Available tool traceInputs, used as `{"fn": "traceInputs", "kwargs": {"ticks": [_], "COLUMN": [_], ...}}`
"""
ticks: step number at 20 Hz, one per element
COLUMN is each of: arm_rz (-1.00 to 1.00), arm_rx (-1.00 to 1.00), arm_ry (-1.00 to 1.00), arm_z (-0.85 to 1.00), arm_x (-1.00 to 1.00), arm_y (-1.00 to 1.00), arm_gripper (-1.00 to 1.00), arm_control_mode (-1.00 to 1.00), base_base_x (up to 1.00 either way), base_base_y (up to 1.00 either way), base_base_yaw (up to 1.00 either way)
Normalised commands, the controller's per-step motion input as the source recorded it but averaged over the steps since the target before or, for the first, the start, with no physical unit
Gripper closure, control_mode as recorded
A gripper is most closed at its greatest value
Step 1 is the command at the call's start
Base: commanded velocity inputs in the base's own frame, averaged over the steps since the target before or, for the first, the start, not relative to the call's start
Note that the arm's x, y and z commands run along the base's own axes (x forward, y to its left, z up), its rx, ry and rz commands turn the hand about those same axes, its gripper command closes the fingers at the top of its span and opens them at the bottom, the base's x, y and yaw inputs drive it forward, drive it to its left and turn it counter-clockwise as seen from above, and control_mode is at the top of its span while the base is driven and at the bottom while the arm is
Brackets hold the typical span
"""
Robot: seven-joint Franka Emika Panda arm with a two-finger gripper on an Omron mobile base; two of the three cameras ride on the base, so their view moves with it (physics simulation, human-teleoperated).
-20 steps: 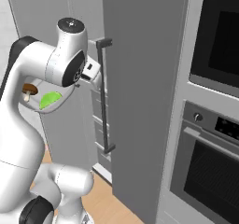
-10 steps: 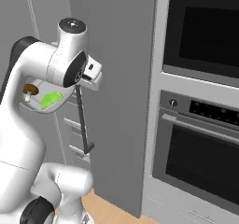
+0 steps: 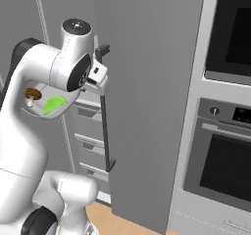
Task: Take the meat container that has the fish and place it on the second highest rack of the freezer. Then take the vegetable container that has the mushroom and lemon wedge and place it on the highest rack of the freezer.
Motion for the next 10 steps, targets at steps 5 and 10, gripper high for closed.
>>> {"fn": "traceInputs", "kwargs": {"ticks": [5, 10], "arm_rz": [0.00, 0.00], "arm_rx": [0.00, 0.00], "arm_ry": [0.00, 0.00], "arm_z": [0.00, 0.00], "arm_x": [0.00, 0.00], "arm_y": [0.00, 0.00], "arm_gripper": [1.00, 1.00], "arm_control_mode": [1.00, 1.00], "base_base_x": [0.18, 0.22], "base_base_y": [0.37, 0.41], "base_base_yaw": [-0.21, -0.21]}}
